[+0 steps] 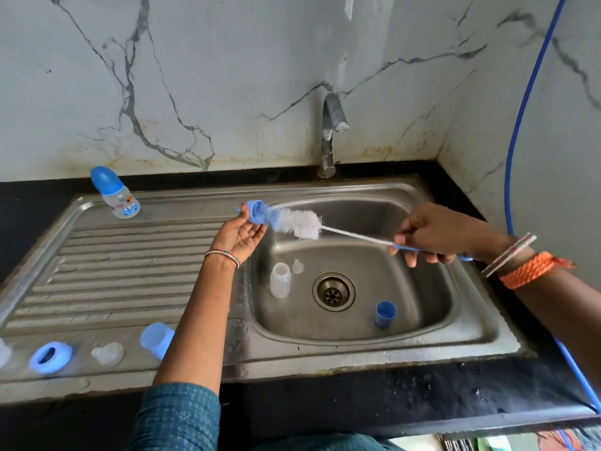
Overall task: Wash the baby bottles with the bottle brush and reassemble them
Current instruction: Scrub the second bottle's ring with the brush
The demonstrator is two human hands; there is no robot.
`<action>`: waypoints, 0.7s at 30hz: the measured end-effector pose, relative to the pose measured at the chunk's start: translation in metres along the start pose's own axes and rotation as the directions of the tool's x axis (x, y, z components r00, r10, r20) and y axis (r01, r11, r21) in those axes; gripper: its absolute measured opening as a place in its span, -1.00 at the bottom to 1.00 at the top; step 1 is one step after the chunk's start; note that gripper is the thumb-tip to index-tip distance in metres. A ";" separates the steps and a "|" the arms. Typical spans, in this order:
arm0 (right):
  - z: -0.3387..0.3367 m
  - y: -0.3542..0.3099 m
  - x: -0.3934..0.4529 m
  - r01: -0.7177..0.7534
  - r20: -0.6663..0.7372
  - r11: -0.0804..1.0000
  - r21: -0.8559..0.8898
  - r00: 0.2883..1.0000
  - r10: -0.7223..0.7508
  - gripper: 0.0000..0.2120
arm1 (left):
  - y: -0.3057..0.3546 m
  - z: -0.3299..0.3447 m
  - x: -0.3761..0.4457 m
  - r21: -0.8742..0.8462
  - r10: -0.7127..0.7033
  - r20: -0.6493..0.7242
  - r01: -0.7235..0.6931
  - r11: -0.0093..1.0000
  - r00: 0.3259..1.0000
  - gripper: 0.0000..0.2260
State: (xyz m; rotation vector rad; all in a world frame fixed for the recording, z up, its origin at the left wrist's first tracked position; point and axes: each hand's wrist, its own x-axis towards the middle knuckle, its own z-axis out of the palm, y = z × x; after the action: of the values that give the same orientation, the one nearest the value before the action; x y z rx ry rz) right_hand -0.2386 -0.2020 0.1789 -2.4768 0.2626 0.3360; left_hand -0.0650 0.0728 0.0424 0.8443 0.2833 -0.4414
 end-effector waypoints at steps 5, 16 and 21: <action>0.019 0.012 0.008 0.034 -0.488 0.929 -0.369 0.844 -0.225 -0.89 | -0.001 -0.002 0.004 -0.015 0.014 -0.037 -0.015 1.000 0.999 -0.81; 0.027 0.013 0.009 -0.045 -0.147 0.961 -0.271 0.989 0.005 -0.72 | 0.011 -0.003 0.000 -0.160 0.125 -0.009 -0.125 0.979 0.992 -0.82; 0.037 0.013 0.002 0.042 -0.507 0.980 -0.192 0.851 -0.136 -0.90 | 0.012 -0.004 0.002 -0.105 0.128 -0.064 -0.134 0.985 0.990 -0.79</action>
State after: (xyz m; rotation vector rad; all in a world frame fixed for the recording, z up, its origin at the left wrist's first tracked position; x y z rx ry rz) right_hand -0.2469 -0.1899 0.1429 -2.7038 0.3473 -0.3810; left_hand -0.0577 0.0827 0.0472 0.7639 0.2999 -0.2770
